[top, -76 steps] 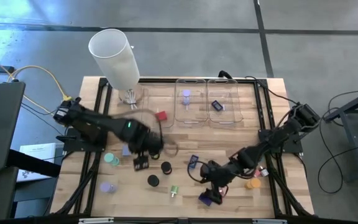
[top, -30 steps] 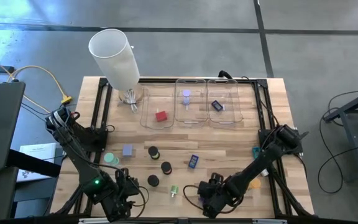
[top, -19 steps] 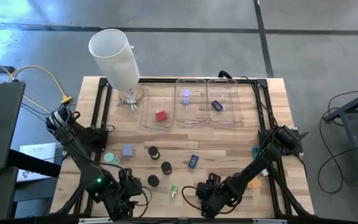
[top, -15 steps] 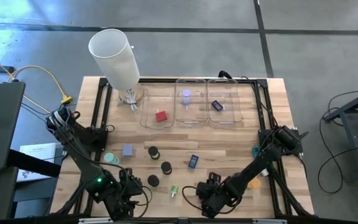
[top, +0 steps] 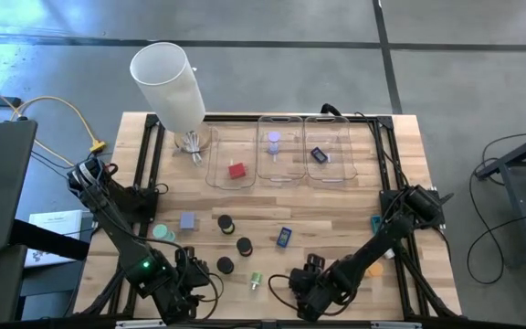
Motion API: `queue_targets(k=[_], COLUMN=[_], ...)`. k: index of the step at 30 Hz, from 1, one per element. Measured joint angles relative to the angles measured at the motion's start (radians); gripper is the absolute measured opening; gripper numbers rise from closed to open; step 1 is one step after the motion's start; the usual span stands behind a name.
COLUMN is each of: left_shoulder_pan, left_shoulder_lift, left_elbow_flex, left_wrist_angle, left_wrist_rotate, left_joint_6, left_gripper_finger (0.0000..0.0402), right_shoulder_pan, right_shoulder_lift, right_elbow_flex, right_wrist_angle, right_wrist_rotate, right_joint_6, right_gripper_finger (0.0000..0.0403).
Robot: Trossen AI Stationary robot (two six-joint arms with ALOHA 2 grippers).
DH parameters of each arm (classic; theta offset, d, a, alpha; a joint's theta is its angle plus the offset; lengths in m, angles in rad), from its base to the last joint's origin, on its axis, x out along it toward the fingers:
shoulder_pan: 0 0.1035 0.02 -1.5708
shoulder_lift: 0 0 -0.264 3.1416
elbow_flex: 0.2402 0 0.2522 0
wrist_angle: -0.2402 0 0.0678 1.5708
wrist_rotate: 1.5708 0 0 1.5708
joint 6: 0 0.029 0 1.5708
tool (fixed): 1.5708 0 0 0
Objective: Pick & Place Office items
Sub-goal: Put the dark blue digital clock into the right transparent bin
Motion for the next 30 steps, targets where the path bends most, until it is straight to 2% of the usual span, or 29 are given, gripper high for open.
queue_targets(k=[24,27,30], left_shoulder_pan=[-0.004,-0.004,-0.004], left_shoulder_lift=[0.001,0.001,0.002], left_elbow_flex=[0.001,0.001,0.001], left_wrist_angle=[0.012,0.016,0.017], left_wrist_rotate=[-0.004,-0.004,-0.006], left_joint_6=[0.019,0.019,0.028], left_gripper_finger=[0.0280,0.0280,0.0280], right_shoulder_pan=[0.013,0.010,0.011], right_shoulder_lift=[0.082,0.094,0.097], right_elbow_flex=[0.001,0.003,-0.014], right_wrist_angle=[0.023,-0.007,-0.012], right_wrist_rotate=[0.025,0.014,0.008], right_joint_6=[0.032,0.057,0.081], right_gripper_finger=[0.0257,0.0244,0.0211])
